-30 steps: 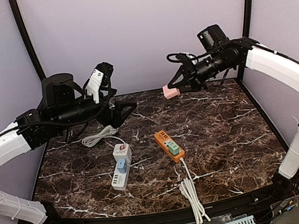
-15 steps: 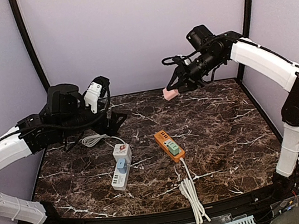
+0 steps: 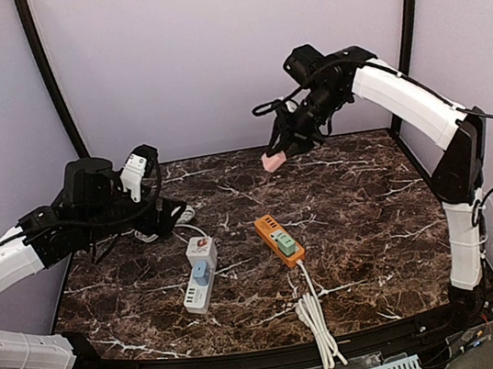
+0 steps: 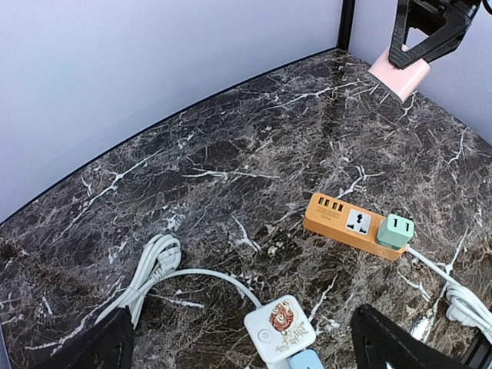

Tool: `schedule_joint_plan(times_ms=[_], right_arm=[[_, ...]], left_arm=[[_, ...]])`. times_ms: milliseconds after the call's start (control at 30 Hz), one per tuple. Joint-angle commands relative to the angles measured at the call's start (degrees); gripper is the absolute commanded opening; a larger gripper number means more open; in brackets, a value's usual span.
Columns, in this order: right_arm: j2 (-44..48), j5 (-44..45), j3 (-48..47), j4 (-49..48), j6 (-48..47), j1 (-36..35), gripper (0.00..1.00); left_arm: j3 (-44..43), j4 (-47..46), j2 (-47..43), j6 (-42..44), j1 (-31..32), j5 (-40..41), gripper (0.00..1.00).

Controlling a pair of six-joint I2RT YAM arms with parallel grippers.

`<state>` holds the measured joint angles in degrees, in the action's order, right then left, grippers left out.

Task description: Insert the plug

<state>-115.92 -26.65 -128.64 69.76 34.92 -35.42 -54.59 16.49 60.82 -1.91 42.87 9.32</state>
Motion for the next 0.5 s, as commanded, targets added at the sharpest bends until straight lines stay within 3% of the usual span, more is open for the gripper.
schedule_joint_plan(times_ms=[0,467], right_arm=[[-2.0,4.4,-1.7,4.2,-1.3,-1.8,0.0],[-9.4,10.1,-4.9,8.4,-4.5,-4.8,0.0]], left_arm=[[1.7,-1.1,0.6,0.5,-0.6,-0.2,0.99],[2.6,-2.1,2.3,1.6,-0.8,-1.6,0.99]])
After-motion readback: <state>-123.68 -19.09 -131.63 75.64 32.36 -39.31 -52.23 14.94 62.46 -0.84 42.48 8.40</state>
